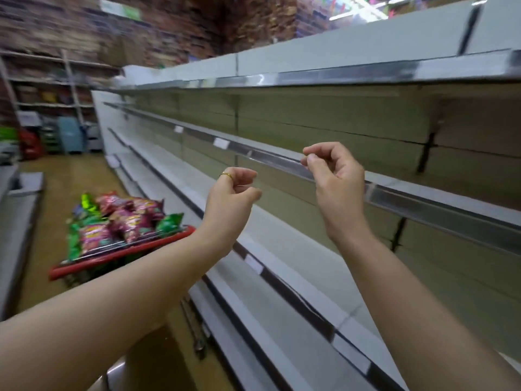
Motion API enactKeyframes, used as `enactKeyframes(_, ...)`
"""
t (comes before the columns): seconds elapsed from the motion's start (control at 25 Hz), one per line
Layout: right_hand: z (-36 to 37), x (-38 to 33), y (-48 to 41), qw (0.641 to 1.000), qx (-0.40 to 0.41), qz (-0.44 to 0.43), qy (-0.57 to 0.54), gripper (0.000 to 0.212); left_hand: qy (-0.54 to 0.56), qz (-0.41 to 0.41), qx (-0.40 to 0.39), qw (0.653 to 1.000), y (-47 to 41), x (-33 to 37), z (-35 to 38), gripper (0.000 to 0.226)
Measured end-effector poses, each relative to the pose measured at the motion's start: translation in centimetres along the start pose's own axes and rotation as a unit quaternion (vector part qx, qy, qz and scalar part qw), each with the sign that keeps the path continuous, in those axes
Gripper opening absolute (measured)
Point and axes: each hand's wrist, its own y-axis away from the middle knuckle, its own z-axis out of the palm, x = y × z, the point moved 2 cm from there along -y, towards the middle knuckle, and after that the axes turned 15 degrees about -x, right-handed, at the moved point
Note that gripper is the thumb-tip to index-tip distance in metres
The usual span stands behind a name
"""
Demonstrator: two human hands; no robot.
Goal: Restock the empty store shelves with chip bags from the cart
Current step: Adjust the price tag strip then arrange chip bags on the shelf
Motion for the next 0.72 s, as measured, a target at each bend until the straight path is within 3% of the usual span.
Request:
enactKeyframes(0.36, 22.6, 6.5, -8.8, 0.988, -0.105, 0.048, -0.105, 0.022, -0.043, -0.072, 0.114, 0.99, -4.0, -7.3, -22.3, 0.022)
enactKeyframes(0.72, 34.3, 16.3, -16.2, 0.963, -0.198, 0.099, -0.153, 0.019, -0.05, -0.169, 0.231, 0.957, -10.1, -16.7, -33.9, 0.02)
